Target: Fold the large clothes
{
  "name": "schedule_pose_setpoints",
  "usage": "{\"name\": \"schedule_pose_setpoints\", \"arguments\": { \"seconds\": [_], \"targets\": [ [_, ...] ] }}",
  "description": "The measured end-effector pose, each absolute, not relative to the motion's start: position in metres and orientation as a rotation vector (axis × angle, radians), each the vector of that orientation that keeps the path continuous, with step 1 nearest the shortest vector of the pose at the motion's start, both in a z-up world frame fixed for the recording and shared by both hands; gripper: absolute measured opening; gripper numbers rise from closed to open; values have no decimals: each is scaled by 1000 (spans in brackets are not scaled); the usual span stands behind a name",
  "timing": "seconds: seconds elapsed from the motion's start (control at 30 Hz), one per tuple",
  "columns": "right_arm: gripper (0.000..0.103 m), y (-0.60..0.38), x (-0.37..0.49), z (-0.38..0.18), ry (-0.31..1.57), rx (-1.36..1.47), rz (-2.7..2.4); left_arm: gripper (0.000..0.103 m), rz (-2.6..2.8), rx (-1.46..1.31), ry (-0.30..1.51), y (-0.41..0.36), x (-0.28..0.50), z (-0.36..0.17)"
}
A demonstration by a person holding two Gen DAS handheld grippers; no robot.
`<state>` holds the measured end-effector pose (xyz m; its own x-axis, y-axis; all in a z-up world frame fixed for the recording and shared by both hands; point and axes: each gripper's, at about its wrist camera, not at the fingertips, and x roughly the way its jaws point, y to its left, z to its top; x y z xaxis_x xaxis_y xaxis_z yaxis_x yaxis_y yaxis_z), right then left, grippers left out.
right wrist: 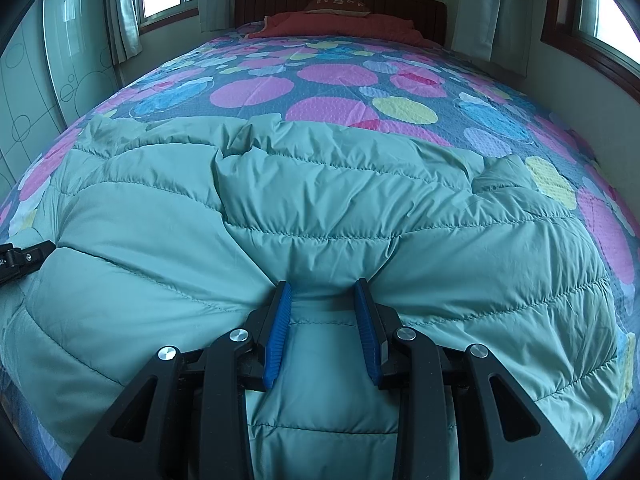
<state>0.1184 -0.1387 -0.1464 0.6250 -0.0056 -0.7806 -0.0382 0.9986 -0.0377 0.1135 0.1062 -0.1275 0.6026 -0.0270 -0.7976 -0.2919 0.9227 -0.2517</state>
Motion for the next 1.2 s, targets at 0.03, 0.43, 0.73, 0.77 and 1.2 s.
{"name": "schedule_pose_setpoints", "arguments": {
  "seconds": [0.03, 0.43, 0.73, 0.77, 1.2],
  "targets": [
    [33, -139, 119, -146, 895, -52, 19, 8, 154, -378, 905, 106, 112, -123],
    [34, -145, 115, -132, 883, -21, 6, 7, 85, -303, 770, 75, 98, -63],
    [35, -212, 91, -102, 840, 16, -72, 7, -14, -184, 679, 2, 86, -10],
    [35, -223, 88, -99, 835, 22, -88, 7, -27, -166, 672, -10, 85, -7],
    [35, -360, 52, -106, 868, 90, -283, 7, -193, 91, 745, -189, 92, -47]
  ]
}}
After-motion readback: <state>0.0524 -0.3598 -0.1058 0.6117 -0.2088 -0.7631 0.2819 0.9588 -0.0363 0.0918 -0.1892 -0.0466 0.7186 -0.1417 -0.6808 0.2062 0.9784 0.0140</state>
